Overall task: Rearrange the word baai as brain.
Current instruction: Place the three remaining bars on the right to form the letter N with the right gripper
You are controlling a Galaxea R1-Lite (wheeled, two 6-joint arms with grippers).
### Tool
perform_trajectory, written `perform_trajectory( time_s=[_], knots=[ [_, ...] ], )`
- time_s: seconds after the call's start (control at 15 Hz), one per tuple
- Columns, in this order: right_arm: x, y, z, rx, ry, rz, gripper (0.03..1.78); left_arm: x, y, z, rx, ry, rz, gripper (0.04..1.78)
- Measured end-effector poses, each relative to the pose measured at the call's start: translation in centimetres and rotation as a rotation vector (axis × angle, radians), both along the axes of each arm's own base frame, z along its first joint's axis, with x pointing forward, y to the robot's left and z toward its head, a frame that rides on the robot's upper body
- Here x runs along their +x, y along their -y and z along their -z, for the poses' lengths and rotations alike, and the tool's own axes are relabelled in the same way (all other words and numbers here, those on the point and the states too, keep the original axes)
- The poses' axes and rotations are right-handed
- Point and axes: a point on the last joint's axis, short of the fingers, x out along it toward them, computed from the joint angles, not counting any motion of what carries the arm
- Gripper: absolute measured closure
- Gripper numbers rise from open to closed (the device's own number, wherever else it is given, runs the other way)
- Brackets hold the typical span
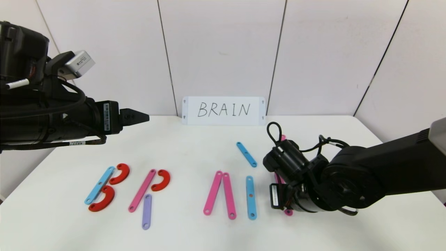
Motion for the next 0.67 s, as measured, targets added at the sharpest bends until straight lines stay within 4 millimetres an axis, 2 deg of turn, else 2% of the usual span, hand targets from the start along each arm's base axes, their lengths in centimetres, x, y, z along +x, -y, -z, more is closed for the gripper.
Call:
perform_trajectory(
  time_s=[0.2,0.33,0.4,0.67],
  knots=[
    [-0.02,-0.02,0.11,-0.002,-0.003,0.001,1.46,0.0,0.0,0.0,0.0,0.0,0.0,0.13],
    [-0.01,-0.03,0.11,-0.002,-0.002,0.001,1.32,0.0,0.0,0.0,-0.001,0.0,0.0,0.13],
    [0.0,-0.03,0.11,-0.002,-0.002,0.001,1.22,0.0,0.0,-0.01,-0.001,0.001,0.0,0.13],
    [-0.01,-0.04,0.1,-0.003,-0.001,0.001,0.56,0.0,0.0,0.0,-0.001,0.0,0.0,0.13]
  ],
)
